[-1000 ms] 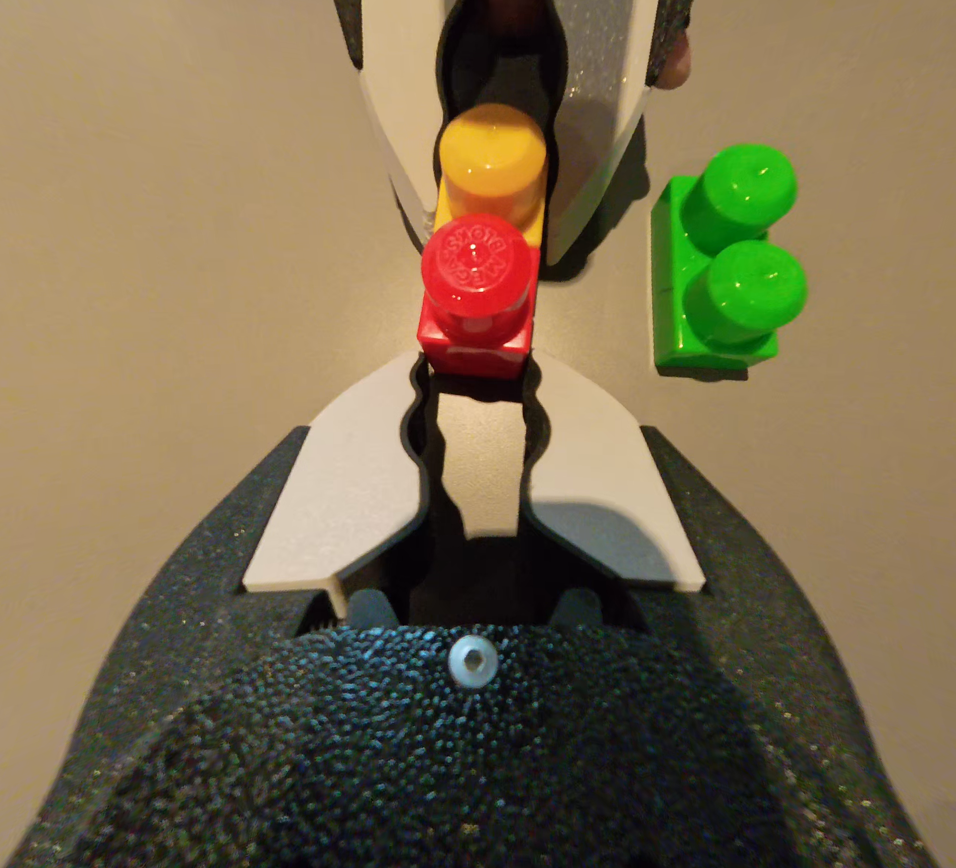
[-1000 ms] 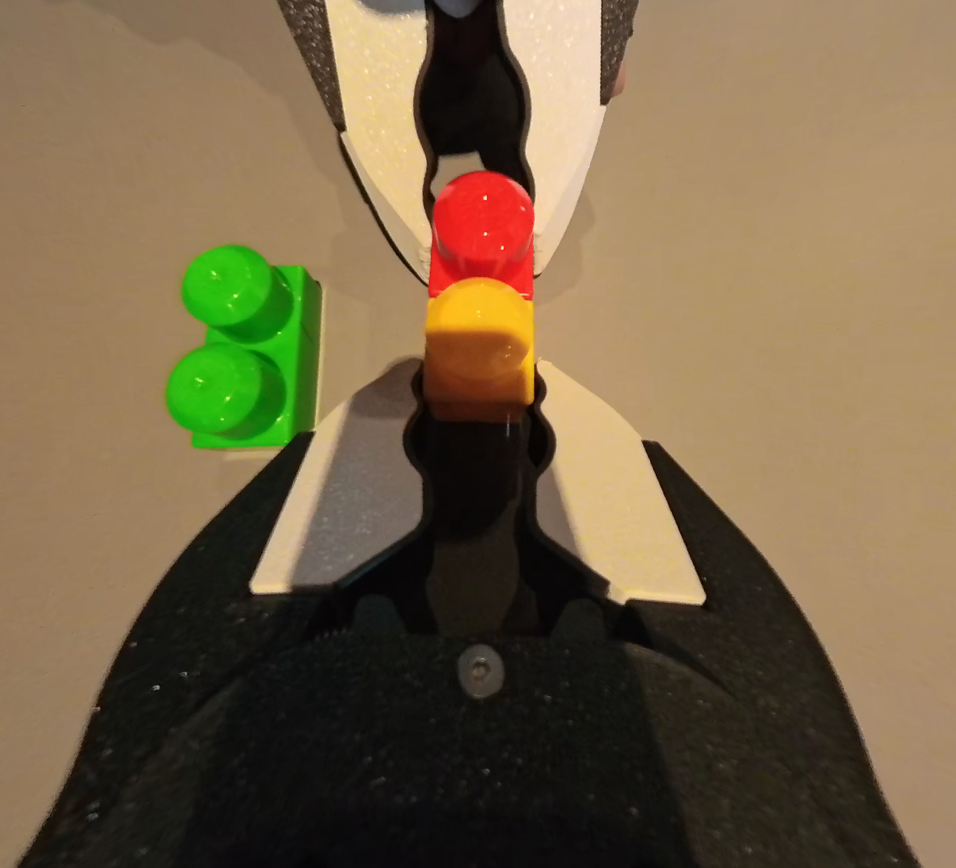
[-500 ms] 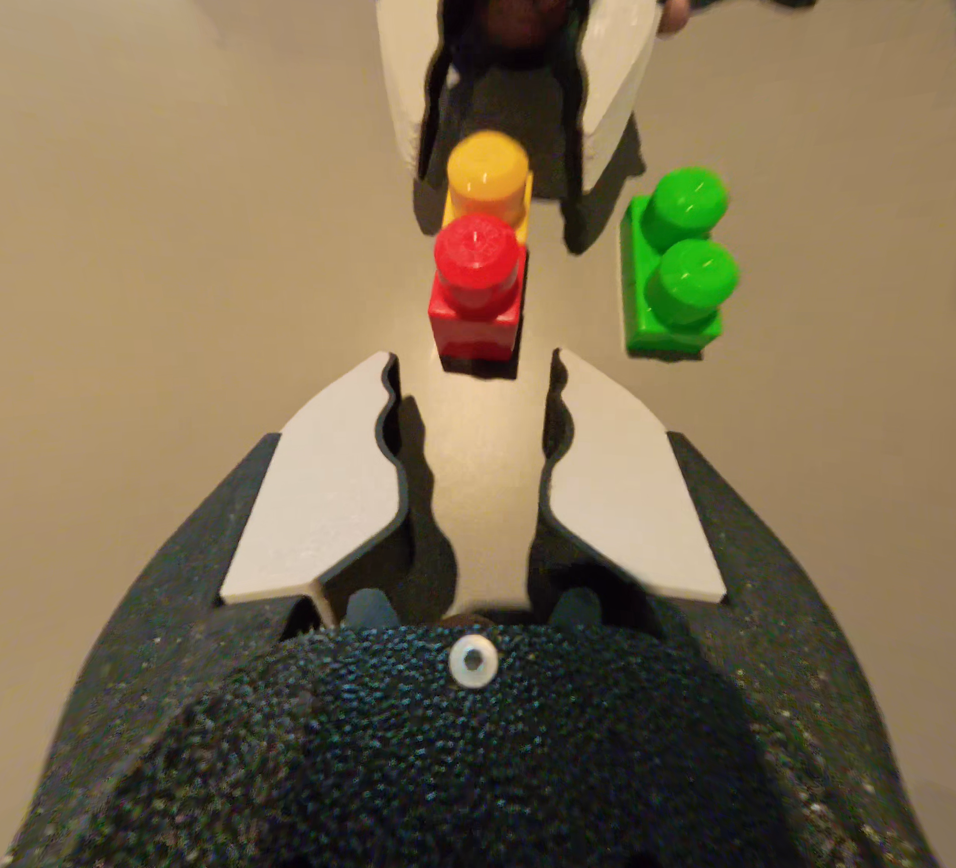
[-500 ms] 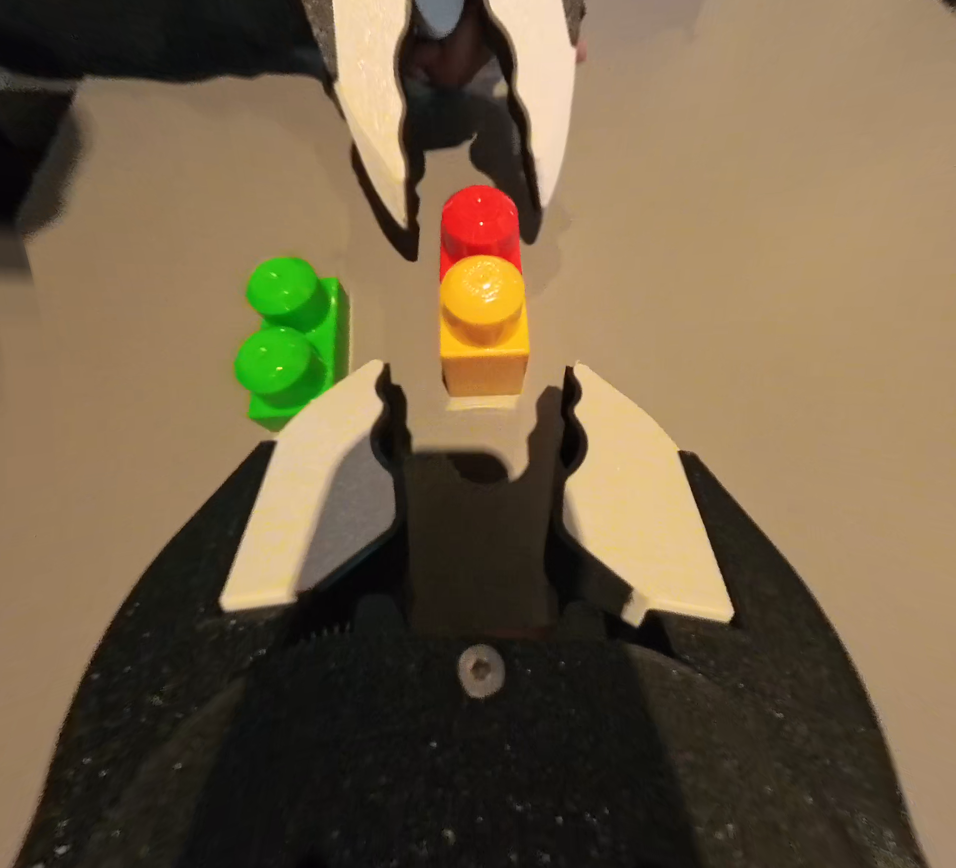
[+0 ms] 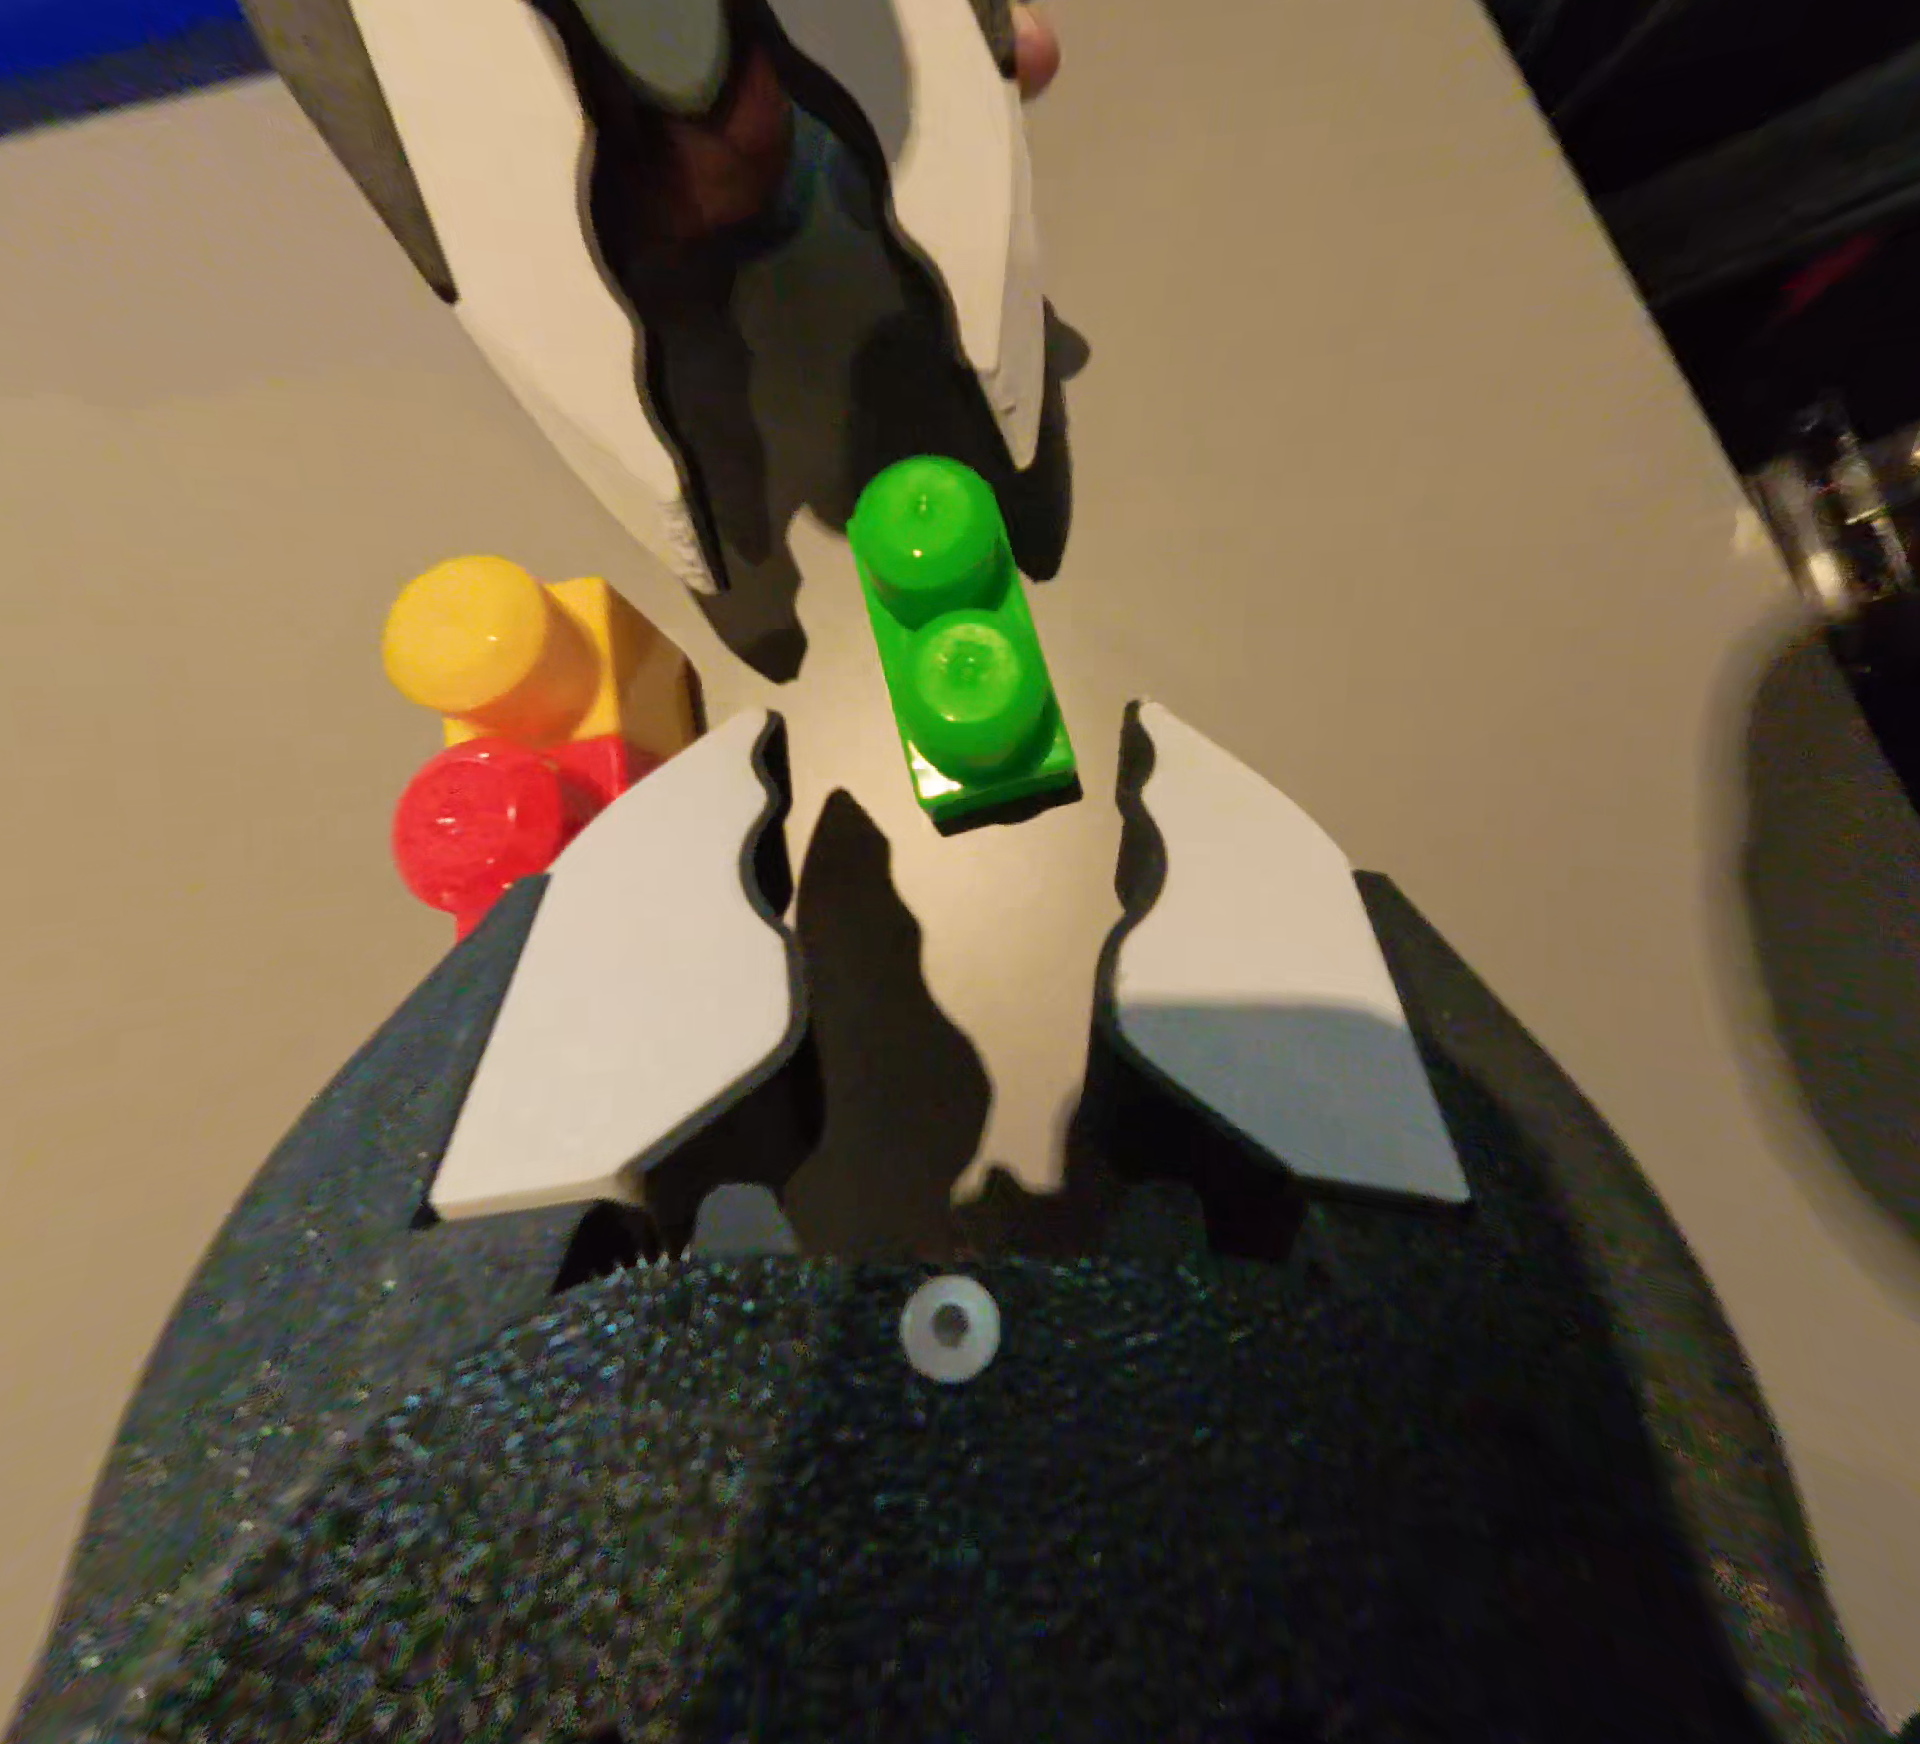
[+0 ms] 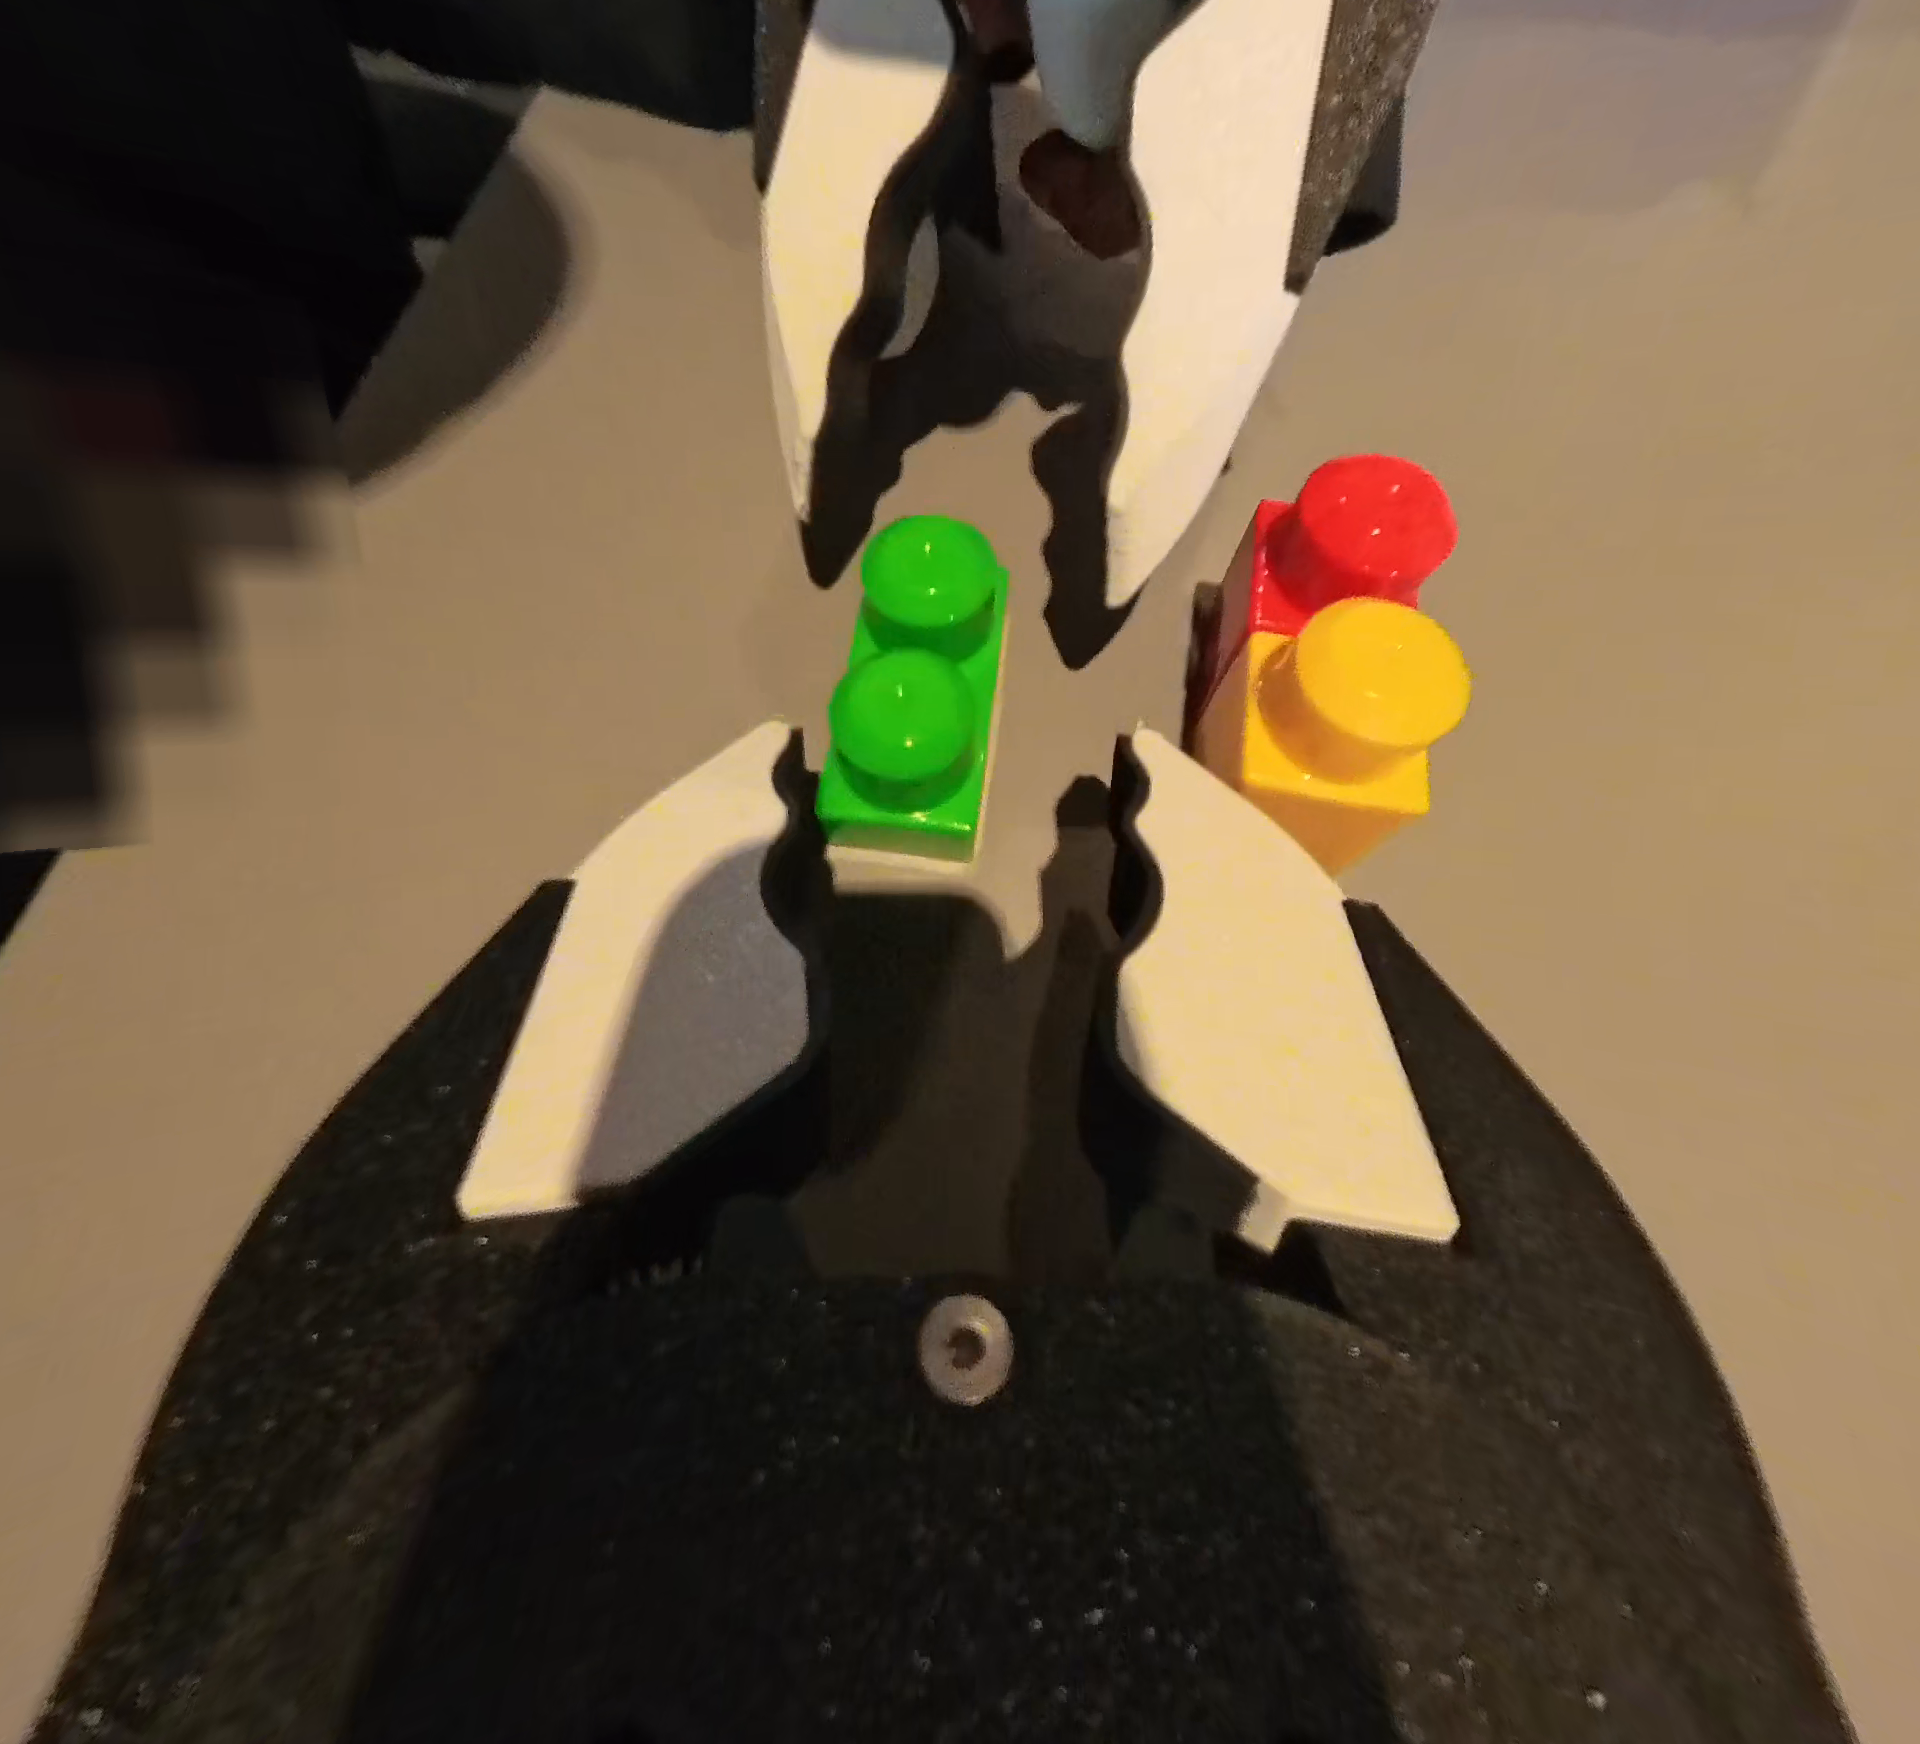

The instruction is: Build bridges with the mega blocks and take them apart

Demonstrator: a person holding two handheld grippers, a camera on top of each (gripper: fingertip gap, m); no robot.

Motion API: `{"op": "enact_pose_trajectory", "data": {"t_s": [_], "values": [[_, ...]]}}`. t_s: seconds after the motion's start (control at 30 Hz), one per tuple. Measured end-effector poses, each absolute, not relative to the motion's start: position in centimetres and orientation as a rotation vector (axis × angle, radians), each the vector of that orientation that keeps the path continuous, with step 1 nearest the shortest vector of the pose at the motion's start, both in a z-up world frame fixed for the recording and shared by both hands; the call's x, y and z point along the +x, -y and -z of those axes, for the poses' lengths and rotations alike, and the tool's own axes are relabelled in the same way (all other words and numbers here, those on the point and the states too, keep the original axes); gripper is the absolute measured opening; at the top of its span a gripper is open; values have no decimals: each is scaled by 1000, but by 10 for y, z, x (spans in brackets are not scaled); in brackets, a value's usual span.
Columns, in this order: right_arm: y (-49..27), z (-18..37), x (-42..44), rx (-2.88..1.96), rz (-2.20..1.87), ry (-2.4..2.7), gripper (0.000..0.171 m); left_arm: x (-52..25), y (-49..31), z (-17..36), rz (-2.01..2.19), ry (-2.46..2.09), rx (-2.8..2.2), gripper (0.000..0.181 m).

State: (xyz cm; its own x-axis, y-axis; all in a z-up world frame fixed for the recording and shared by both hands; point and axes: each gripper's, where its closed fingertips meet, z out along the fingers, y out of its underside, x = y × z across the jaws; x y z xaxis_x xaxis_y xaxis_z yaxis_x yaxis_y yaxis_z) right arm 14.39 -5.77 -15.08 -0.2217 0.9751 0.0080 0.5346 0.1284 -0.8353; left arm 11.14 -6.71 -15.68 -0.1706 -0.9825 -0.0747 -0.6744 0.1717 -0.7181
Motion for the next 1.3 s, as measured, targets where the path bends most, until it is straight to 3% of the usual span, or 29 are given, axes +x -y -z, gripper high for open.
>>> {"op": "enact_pose_trajectory", "data": {"t_s": [0.33, 0.57, 1.03, 1.3], "values": [[64, 175, 144, -1469, -798, 1983, 53, 115, 77, 184, 751, -2000, -1656, 44], [62, 178, 141, -1468, -752, 1984, 39, 114, 68, 181, 760, -1945, -1694, 38], [27, 98, 125, -1304, -786, 1552, 37, 115, 34, 112, 670, -1638, -1450, 36], [2, 102, 115, -1401, -808, 1428, 37, 114, 7, 111, 750, -1489, -1521, 36]]}}
